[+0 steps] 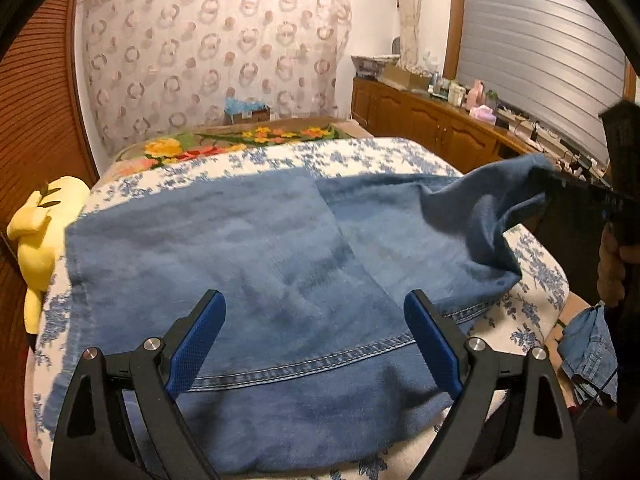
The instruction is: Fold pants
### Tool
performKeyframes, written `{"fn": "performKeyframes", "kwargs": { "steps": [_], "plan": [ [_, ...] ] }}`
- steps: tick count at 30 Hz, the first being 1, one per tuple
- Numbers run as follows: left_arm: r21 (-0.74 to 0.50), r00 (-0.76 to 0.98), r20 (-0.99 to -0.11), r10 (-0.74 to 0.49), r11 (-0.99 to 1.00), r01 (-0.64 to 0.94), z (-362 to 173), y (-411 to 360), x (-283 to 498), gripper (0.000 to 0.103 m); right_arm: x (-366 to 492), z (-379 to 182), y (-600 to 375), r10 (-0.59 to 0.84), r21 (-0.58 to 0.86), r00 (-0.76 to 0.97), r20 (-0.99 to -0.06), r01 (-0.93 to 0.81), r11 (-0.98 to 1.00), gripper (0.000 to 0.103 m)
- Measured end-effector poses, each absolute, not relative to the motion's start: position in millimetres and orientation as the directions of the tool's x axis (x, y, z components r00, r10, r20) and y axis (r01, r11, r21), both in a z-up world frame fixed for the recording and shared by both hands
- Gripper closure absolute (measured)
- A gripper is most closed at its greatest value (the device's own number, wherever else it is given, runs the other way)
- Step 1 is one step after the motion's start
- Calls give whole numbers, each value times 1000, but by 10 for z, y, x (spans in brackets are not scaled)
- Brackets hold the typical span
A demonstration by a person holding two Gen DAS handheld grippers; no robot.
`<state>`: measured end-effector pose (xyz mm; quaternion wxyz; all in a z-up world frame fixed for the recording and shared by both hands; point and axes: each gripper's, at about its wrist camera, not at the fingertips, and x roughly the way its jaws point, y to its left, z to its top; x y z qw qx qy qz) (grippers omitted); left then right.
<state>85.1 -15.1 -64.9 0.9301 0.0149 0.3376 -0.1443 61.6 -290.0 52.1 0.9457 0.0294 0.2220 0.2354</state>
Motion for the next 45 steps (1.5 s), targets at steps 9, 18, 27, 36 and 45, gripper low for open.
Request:
{"fn": "performKeyframes", "kwargs": {
  "steps": [9, 18, 27, 36, 45],
  "plan": [
    [-74, 771, -592, -233, 969, 236, -523, 171, 727, 12, 806, 973, -2112, 633, 96, 691, -350, -646, 758, 94],
    [-97, 793, -579, -190, 982, 164, -548, 632, 594, 12, 1223, 1100, -1264, 728, 36, 574, -375, -776, 630, 95],
    [-123, 794, -586, -161, 986, 109, -640, 954, 526, 12, 1702, 751, -938, 644, 22, 542, -540, -755, 655, 64],
    [-117, 788, -596, -153, 988, 103, -743, 997, 568, 12, 1802, 452, -1134, 561, 5, 601, -569, -679, 734, 58],
    [-122, 726, -662, -187, 982, 142, -1018, 949, 784, 40, 1757, 61, -1160, 490, 51, 573, -657, -615, 787, 54]
  ]
}}
